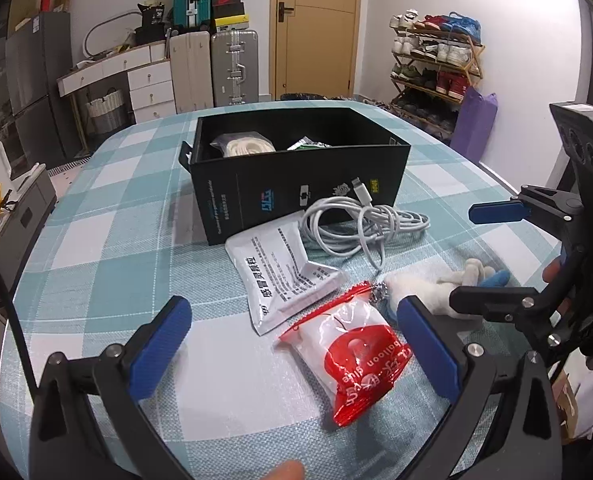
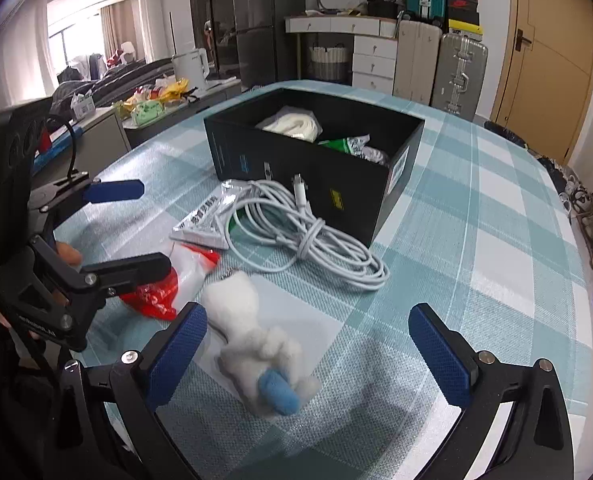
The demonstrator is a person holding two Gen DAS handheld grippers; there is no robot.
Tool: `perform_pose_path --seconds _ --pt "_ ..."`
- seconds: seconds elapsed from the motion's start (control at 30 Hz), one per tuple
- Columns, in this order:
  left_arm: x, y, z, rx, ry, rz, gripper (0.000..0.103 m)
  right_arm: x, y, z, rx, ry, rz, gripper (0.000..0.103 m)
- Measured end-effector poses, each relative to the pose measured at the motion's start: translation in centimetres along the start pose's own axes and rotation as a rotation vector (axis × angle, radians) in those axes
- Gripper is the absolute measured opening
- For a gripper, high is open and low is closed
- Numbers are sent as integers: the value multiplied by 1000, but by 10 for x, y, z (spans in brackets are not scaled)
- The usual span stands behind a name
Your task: Organize soft objects
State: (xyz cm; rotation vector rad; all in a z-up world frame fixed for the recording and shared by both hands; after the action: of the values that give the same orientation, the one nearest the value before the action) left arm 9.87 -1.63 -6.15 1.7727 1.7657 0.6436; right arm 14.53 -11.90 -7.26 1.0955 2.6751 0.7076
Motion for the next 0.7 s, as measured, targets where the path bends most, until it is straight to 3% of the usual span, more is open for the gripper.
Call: perform_pose_path --seconds 0.43,0.7 --pt "-7 -3 3 18 -32 26 103 -6 -14 10 57 7 -11 102" --pt "-7 -5 3 24 -34 31 103 -36 -25 5 70 -65 32 102"
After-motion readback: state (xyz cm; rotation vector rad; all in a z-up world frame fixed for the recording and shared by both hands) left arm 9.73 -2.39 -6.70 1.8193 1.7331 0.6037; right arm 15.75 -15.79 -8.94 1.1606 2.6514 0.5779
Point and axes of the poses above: each gripper's, at about its wrist camera, not at the fingertips, and z roughly the way its jaws point, x to its left, y to its top, the point moved 8 cm from there along z, roughly the way its jaws point, and after that the axes turned 5 degrees about x, right-handed, at the moved point
